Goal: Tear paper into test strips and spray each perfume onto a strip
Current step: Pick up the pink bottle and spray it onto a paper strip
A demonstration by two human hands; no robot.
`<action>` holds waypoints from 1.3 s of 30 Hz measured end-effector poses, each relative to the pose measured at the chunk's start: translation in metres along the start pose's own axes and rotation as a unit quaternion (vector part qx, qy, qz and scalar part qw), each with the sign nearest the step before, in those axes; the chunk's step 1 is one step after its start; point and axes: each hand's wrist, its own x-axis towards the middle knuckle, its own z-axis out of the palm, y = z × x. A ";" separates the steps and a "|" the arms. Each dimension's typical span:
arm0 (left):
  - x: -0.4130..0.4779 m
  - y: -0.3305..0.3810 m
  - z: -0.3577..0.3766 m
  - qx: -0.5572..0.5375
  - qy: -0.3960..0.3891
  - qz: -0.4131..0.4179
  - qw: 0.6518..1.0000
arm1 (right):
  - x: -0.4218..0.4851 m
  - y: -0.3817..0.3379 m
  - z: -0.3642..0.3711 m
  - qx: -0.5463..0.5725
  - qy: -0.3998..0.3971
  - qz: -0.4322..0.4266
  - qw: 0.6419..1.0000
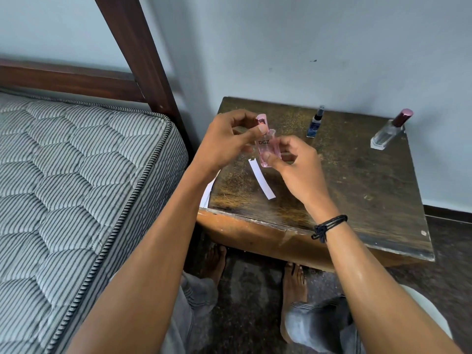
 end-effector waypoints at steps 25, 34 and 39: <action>0.027 -0.029 -0.022 0.187 0.157 -0.049 0.968 | -0.001 -0.001 -0.007 0.096 0.031 0.053 0.993; 0.036 -0.045 -0.010 0.323 0.108 -0.091 0.936 | -0.002 -0.013 -0.019 0.278 0.015 0.108 0.954; 0.033 -0.047 -0.009 0.328 0.089 -0.109 0.934 | -0.004 -0.014 -0.022 0.303 0.017 0.111 0.946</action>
